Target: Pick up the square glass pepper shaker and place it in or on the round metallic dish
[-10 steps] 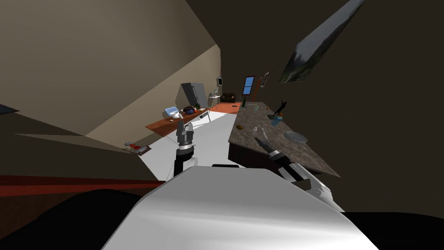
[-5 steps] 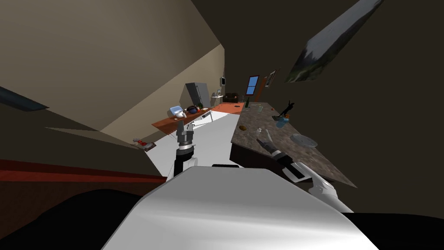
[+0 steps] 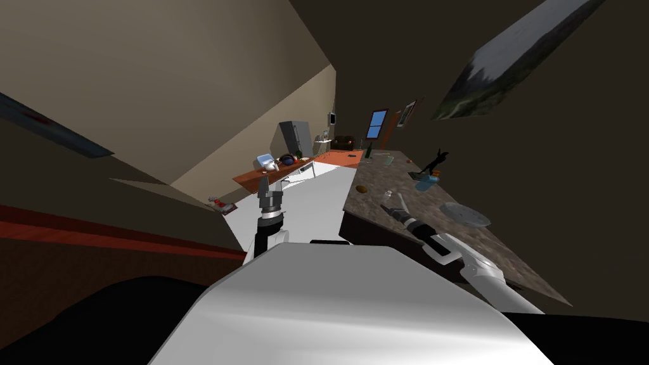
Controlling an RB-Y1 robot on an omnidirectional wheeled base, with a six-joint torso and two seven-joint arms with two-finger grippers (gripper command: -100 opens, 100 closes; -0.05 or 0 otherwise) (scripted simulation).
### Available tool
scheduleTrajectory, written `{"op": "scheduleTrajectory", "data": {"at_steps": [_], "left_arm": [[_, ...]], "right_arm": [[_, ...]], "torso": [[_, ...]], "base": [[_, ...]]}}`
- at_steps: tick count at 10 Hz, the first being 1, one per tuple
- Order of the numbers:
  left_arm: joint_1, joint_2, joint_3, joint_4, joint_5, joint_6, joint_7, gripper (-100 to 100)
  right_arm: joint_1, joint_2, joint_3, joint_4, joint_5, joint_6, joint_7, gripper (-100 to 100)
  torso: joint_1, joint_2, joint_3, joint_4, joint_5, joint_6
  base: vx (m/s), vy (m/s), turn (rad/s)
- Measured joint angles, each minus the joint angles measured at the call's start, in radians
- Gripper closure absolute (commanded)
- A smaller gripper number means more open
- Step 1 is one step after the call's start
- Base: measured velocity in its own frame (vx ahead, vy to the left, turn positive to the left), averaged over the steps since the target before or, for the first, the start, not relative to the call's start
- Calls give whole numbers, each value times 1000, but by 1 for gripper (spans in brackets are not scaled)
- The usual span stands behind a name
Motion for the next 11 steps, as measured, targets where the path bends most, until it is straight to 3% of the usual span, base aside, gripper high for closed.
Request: {"op": "scheduleTrajectory", "data": {"at_steps": [1,3,5,7,9,11], "left_arm": [[0,0,0,0,0,0,0,0],[0,0,0,0,0,0,0,0],[0,0,0,0,0,0,0,0],[0,0,0,0,0,0,0,0],[0,0,0,0,0,0,0,0],[0,0,0,0,0,0,0,0]], "right_arm": [[-7,-30,3,21,15,31,4,-100],[-16,-46,9,52,37,72,19,-100],[-30,-62,10,96,52,90,32,-100],[-55,-85,16,146,66,109,38,-100],[-107,-122,38,218,92,154,44,-100],[-121,-160,46,259,112,201,51,-100]], "torso": [[0,0,0,0,0,0],[-2,2,1,0,0,0],[-2,2,1,0,-1,0],[-2,3,1,1,-1,1],[-2,1,1,0,0,0],[-2,2,1,0,0,1]], "base": [[19,24,71],[18,21,77],[20,21,91],[22,22,117],[25,24,160],[16,17,78]]}}
